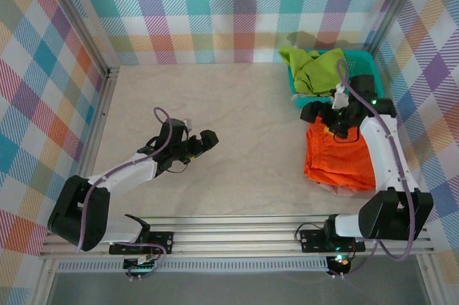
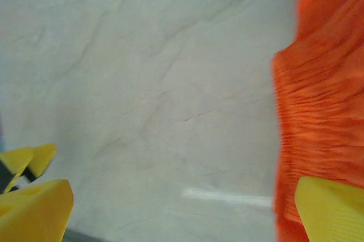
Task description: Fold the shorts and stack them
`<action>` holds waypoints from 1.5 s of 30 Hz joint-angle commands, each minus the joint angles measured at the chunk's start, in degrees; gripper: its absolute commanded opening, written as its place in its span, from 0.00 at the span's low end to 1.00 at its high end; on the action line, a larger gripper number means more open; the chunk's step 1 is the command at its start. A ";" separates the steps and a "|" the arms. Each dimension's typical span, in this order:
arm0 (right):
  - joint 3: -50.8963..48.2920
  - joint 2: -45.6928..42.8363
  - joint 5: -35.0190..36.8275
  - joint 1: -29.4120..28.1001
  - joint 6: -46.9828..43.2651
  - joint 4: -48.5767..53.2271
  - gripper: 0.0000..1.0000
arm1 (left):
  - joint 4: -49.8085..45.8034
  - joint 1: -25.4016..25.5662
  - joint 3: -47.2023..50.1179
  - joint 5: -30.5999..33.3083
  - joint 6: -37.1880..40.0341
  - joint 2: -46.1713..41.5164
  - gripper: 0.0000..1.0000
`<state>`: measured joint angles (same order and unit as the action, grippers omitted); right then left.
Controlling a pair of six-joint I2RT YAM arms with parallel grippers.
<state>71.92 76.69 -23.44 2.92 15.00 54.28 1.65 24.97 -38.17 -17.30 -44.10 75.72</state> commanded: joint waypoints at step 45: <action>51.02 45.73 29.61 -8.37 1.81 -1.00 0.81 | -9.73 -0.72 -1.29 4.59 2.89 -7.34 1.00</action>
<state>116.62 118.61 4.12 -5.45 18.70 47.75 -6.09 24.97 -38.11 -13.78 -42.39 69.41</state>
